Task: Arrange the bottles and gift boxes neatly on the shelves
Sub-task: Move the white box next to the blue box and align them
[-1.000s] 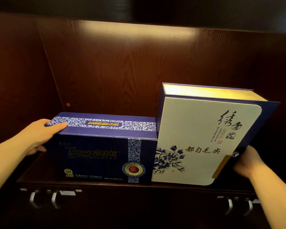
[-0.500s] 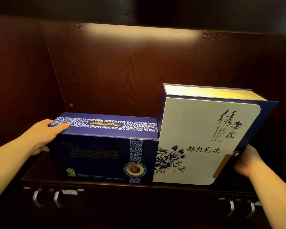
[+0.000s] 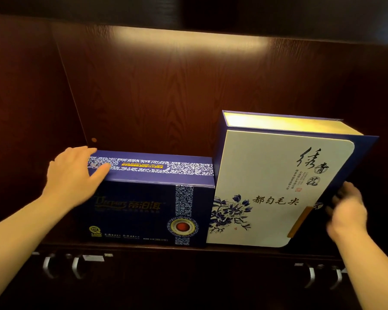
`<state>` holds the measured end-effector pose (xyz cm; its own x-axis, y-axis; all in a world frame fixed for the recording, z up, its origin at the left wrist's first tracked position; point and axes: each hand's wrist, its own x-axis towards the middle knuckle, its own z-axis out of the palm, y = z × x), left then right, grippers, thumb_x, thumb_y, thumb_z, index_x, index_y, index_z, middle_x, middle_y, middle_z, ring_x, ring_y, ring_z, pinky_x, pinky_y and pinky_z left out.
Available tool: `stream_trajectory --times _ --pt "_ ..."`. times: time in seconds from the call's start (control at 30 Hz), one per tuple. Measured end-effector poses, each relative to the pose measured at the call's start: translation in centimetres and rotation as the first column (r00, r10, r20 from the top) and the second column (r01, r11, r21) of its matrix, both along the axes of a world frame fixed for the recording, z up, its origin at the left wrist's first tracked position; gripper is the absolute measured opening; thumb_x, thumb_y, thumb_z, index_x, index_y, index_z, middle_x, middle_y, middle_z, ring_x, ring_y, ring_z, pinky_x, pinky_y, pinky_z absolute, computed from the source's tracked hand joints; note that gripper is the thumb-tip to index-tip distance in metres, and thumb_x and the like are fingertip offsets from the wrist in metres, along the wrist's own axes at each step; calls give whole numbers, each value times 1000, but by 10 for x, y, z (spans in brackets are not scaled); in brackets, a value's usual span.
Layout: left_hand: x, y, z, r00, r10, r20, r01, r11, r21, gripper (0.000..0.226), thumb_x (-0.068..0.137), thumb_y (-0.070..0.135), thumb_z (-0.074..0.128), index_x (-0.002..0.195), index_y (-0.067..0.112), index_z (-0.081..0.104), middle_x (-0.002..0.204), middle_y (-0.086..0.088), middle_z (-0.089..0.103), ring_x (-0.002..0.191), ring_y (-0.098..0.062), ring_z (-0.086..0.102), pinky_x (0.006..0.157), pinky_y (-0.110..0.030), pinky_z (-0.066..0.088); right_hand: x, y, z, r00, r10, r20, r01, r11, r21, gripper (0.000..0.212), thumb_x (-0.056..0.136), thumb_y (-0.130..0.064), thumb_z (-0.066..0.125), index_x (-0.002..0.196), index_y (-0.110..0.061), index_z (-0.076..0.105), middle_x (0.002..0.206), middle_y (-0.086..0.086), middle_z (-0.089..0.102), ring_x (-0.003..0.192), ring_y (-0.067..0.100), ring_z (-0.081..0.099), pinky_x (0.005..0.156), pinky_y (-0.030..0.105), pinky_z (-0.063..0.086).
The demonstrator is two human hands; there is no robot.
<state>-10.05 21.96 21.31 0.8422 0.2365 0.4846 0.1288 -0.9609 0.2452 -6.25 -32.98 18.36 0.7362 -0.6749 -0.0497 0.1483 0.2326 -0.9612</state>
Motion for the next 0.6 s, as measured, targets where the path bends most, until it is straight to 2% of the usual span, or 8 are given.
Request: stream_trajectory --times 0.1,0.17,0.23,0.3,0.33,0.43,0.53,0.6 --pt "-5 -31 1 991 -136 17 134 986 103 69 83 56 48 123 2 63 125 -23 64 118 -49 53 92 -64 42 -9 -2 3 985 -145 98 167 944 -284 41 92 -44 41 129 -34 55 133 -1 58 127 20 53 92 20 38" --pt "-7 -50 0 974 -225 -16 225 965 133 73 85 59 43 126 2 62 130 -23 63 124 -49 50 100 -62 40 -18 6 8 974 -131 187 207 855 -476 54 93 -47 44 143 -25 48 145 5 52 132 20 48 94 10 32" --pt "-8 -68 -1 958 -279 -67 286 947 144 76 86 61 40 131 4 60 135 -20 60 130 -48 47 105 -60 37 -29 17 17 947 -65 313 281 638 -717 58 98 -38 48 148 -12 40 151 14 45 138 26 41 106 16 30" --pt "-8 -83 -2 944 -317 -95 330 929 170 76 86 61 38 133 5 59 135 -19 60 130 -47 48 105 -59 36 -38 31 30 915 48 401 361 350 -864 59 97 -27 53 147 -2 37 152 24 41 140 39 38 116 39 31" --pt "-9 -90 -2 935 -337 -112 353 917 184 77 86 62 37 133 5 59 135 -19 61 128 -46 50 104 -59 37 -42 41 40 909 100 404 372 238 -897 60 96 -25 56 147 0 37 153 27 39 141 45 36 117 49 29" --pt "-11 -104 -3 914 -375 -156 403 884 236 76 87 62 35 134 7 59 132 -17 62 122 -42 54 101 -56 41 -48 66 67 947 165 275 272 41 -962 62 93 -27 58 148 -9 38 158 23 37 147 46 26 118 62 21" --pt "-11 -109 -8 903 -405 -144 429 872 237 73 87 59 39 130 5 61 127 -17 64 115 -41 58 95 -56 45 -49 83 81 988 134 78 85 -48 -995 64 94 -35 56 152 -14 40 162 13 35 152 37 18 120 65 15" --pt "-13 -112 -14 902 -410 -137 432 869 242 71 87 58 41 128 4 63 126 -17 64 114 -42 58 95 -58 44 -50 87 82 992 124 23 31 -66 -997 64 96 -34 58 154 -14 38 163 11 32 154 35 15 120 65 15"
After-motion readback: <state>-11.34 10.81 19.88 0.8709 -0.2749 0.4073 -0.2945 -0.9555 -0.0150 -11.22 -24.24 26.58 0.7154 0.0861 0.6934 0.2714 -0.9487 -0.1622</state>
